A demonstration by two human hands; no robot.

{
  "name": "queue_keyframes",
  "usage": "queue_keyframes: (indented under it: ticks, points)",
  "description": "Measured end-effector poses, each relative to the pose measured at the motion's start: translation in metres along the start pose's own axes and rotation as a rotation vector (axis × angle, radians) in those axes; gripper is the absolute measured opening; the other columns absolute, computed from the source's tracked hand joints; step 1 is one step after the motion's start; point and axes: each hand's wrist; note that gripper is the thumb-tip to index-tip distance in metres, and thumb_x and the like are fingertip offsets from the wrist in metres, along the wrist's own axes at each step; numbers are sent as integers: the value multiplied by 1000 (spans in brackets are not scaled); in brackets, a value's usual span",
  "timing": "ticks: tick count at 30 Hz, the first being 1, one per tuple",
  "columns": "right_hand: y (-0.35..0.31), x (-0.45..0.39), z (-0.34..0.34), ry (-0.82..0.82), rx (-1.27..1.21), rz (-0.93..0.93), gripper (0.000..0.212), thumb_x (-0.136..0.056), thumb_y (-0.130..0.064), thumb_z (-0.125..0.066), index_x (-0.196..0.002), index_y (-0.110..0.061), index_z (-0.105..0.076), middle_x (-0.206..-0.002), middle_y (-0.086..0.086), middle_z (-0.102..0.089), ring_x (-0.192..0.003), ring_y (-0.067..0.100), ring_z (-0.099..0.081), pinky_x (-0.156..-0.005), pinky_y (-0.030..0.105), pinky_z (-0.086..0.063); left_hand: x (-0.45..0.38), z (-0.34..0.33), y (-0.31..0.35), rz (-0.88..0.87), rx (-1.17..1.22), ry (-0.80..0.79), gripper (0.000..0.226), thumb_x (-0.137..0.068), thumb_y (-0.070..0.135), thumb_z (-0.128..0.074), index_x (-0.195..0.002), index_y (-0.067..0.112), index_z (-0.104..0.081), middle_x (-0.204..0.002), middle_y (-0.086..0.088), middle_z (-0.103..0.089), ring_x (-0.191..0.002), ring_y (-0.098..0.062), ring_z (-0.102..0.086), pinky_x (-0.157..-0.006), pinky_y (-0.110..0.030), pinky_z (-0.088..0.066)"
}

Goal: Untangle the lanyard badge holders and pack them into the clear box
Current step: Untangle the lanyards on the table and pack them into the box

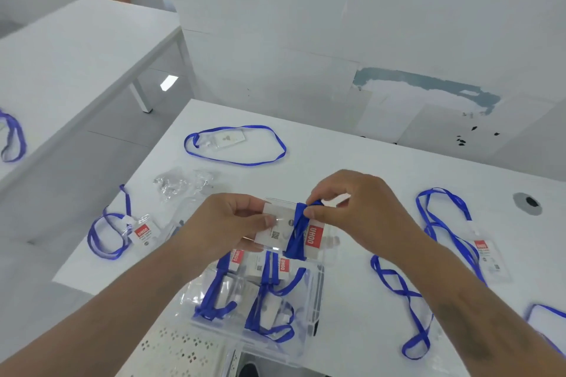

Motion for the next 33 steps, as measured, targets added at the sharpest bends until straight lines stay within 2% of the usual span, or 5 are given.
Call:
queue_keyframes:
  ticks: [4, 15, 23, 28, 33]
  points:
    - [-5, -4, -27, -169, -45, -69, 4, -81, -32, -74, -84, -34, -74, -77, -18, -71, -72, -3, -65, -64, 14, -44, 6, 23, -25, 106, 59, 27, 20, -80, 9, -77, -100, 8, -75, -95, -14, -76, -95, -37, -71, -75, -40, -62]
    - [0, -14, -108, -284, 474, -61, 20, -91, -34, -54, -101, -31, -72, -96, -10, -70, -83, 13, -63, -73, 30, -52, -6, 30, -86, 289, -3, 185, 10, -91, 16, -67, -95, 6, -68, -88, -9, -77, -80, -22, -75, -69, -32, -62]
    - [17, -22, -139, -268, 805, -99, 10, -84, -7, -57, -82, -15, -62, -66, -4, -50, -58, 15, -46, -45, 24, -27, -42, 14, -106, 239, -255, 209, 12, -88, 22, -66, -76, 21, -68, -82, -5, -75, -74, -24, -75, -73, -40, -62]
    - [14, -16, -142, -338, 869, -79, 32, -80, 2, -55, -64, -18, -35, -62, -3, -34, -60, 17, -42, -50, 27, -28, -53, 3, -114, 238, -373, 193, 12, -88, 22, -66, -81, 17, -75, -83, -5, -75, -77, -24, -74, -75, -38, -62]
    - [6, -10, -126, -251, 805, -55, 12, -90, -11, -53, -97, -19, -59, -90, -4, -63, -80, 20, -59, -66, 29, -45, -49, 3, -110, 176, -499, 229, 19, -90, 27, -65, -106, 19, -71, -106, 1, -73, -91, -16, -67, -78, -24, -52]
Point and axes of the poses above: each hand's wrist, its own x-axis away from the middle knuckle, its own z-axis out of the back of the hand, y = z × x
